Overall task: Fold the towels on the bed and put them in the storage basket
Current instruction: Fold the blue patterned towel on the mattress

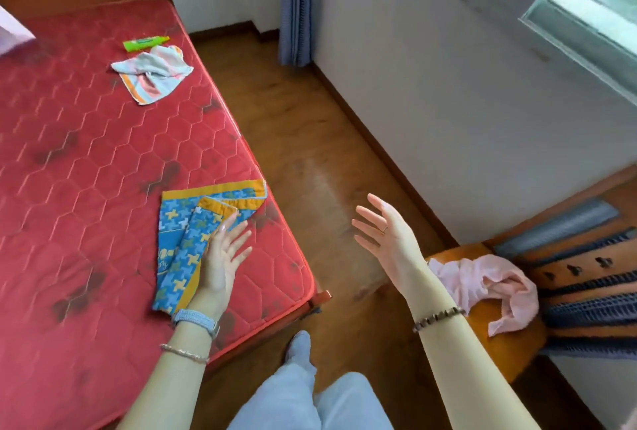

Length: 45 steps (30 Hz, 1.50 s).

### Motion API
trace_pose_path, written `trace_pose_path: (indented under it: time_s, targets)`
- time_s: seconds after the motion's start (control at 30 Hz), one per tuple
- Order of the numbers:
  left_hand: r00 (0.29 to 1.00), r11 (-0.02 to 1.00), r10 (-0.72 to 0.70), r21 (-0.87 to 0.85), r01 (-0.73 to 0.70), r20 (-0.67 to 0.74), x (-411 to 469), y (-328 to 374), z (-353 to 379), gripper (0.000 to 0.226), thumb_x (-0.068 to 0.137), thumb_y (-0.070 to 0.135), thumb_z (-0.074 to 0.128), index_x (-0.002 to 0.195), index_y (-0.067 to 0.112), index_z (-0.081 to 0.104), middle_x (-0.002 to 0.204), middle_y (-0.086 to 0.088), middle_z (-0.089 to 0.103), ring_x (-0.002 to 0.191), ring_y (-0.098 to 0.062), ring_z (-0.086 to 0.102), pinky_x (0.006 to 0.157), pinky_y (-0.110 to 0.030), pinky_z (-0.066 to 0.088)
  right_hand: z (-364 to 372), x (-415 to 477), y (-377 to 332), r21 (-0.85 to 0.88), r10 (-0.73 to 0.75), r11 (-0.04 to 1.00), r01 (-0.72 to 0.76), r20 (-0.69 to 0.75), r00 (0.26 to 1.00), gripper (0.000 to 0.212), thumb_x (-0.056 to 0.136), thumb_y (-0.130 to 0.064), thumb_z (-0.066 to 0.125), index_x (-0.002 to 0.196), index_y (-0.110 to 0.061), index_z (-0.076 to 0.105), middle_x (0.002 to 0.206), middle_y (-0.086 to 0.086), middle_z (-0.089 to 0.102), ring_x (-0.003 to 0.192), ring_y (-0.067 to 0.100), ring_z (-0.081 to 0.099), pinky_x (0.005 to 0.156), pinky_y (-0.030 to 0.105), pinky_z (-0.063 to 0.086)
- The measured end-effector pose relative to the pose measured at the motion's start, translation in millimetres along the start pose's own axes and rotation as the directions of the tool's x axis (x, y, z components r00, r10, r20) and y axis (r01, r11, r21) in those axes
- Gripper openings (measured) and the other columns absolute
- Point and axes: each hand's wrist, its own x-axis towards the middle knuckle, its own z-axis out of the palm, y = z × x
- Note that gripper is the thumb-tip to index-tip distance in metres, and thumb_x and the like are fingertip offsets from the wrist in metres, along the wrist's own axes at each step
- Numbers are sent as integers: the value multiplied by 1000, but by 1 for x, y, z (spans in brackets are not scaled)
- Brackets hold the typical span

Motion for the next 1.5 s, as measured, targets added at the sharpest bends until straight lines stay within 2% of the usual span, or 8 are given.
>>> trace_pose_path:
  time_s: [0.4, 0.53, 0.7, 0.83, 1.0, 1.23, 1.37, 1.5]
  targets:
    - [893, 988, -67, -157, -4, -445, 13, -19, -47, 40, 107, 31, 29, 139, 18, 50, 137, -12, 58, 124, -26, 55, 89, -33, 47, 72, 115, -21, -233, 170, 968, -97, 320, 932, 28, 98, -42, 48, 121, -35, 63, 123, -1, 67, 115, 20, 63, 101, 40, 47]
    - [809, 976, -76, -210, -59, -582, 15, -25, -47, 43, 107, 31, 31, 145, 17, 47, 138, -10, 58, 122, -22, 57, 95, -36, 45, 104, 153, -21, -277, 244, 952, -128, 440, 864, 30, 100, -34, 49, 125, -21, 60, 105, -2, 71, 96, 19, 67, 80, 29, 52]
    - [657, 952, -97, -263, -159, -748, 26, -50, -31, 33, 107, 27, 33, 133, 20, 52, 133, -9, 60, 125, -24, 57, 98, -37, 45, 137, 202, -17, -388, 352, 912, -134, 570, 743, 52, 85, -43, 63, 123, -8, 60, 102, 5, 73, 92, 26, 60, 85, 43, 42]
    - [550, 928, -147, -307, -212, -822, 41, -79, -15, 37, 107, 24, 33, 138, 17, 51, 138, -10, 59, 125, -24, 58, 99, -38, 45, 157, 242, -7, -478, 406, 873, -99, 599, 690, 34, 98, -28, 51, 125, -7, 57, 83, -3, 76, 85, 20, 66, 86, 40, 43]
    - [460, 917, -187, -322, -236, -868, 57, -98, -19, 35, 106, 22, 34, 135, 18, 53, 133, -7, 61, 122, -21, 60, 97, -36, 48, 185, 286, 17, -587, 449, 809, -28, 588, 673, 32, 98, -33, 52, 123, -16, 61, 119, 7, 68, 92, 17, 69, 87, 36, 52]
    - [332, 922, -229, -314, -228, -915, 85, -131, -71, 32, 103, 21, 42, 132, 20, 56, 129, -5, 63, 119, -17, 62, 99, -37, 49, 224, 334, 83, -643, 502, 765, -45, 550, 668, 22, 98, -33, 52, 115, -23, 62, 124, 8, 64, 101, 24, 65, 93, 40, 50]
    - [237, 910, -294, -347, -228, -926, 106, -167, -104, 29, 101, 19, 46, 127, 21, 58, 128, -4, 63, 122, -20, 59, 96, -37, 49, 243, 355, 130, -670, 536, 738, -77, 513, 671, 31, 99, -31, 52, 124, -14, 58, 125, 11, 60, 109, 28, 61, 83, 33, 53]
    - [173, 902, -353, -384, -197, -919, 127, -209, -137, 32, 102, 19, 45, 133, 18, 55, 133, -4, 57, 125, -22, 54, 101, -39, 48, 260, 377, 182, -711, 559, 700, -68, 485, 673, 35, 97, -36, 54, 126, -17, 58, 128, 10, 60, 111, 28, 61, 101, 48, 48]
